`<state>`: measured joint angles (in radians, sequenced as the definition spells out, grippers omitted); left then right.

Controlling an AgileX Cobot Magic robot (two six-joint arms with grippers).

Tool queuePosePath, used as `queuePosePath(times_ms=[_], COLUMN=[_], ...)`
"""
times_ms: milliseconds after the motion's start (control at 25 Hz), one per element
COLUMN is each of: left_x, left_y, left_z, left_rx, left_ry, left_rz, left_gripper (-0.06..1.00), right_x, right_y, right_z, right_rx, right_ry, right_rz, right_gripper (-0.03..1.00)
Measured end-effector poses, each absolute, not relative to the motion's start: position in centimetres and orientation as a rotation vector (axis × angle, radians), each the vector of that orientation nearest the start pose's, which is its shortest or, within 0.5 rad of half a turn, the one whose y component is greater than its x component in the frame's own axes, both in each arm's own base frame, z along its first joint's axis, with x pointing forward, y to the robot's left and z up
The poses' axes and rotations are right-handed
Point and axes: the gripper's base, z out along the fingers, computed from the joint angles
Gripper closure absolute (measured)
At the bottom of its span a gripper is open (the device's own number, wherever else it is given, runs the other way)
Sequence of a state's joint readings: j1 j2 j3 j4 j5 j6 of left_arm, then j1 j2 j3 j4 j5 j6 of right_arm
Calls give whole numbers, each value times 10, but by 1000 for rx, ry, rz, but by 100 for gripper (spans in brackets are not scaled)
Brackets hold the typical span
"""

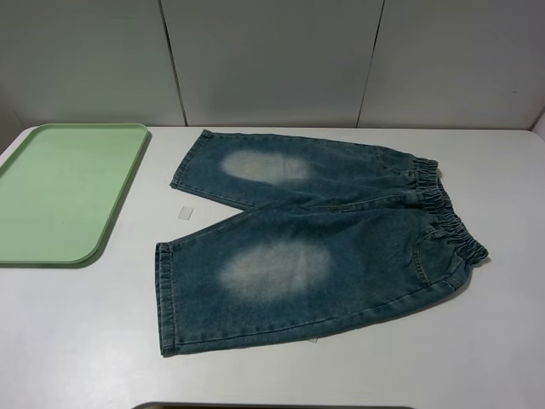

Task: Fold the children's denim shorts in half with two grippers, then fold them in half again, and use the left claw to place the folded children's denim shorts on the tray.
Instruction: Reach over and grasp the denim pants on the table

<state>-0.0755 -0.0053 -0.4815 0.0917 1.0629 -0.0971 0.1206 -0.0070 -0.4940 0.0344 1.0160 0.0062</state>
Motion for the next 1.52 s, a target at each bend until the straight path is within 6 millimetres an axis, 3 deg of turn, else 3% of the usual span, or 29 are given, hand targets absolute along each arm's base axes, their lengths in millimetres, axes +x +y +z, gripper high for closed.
queuePosePath(times_ms=[1520], left_x=[-3], left_y=[8], left_z=[272], left_rx=[-19], left_ry=[2056], left_rz=[0], left_gripper=[5], right_x=[-4], right_y=[2], right_z=[279], right_rx=[-115], right_ry=[1997], right_rz=[122], right_gripper=[27])
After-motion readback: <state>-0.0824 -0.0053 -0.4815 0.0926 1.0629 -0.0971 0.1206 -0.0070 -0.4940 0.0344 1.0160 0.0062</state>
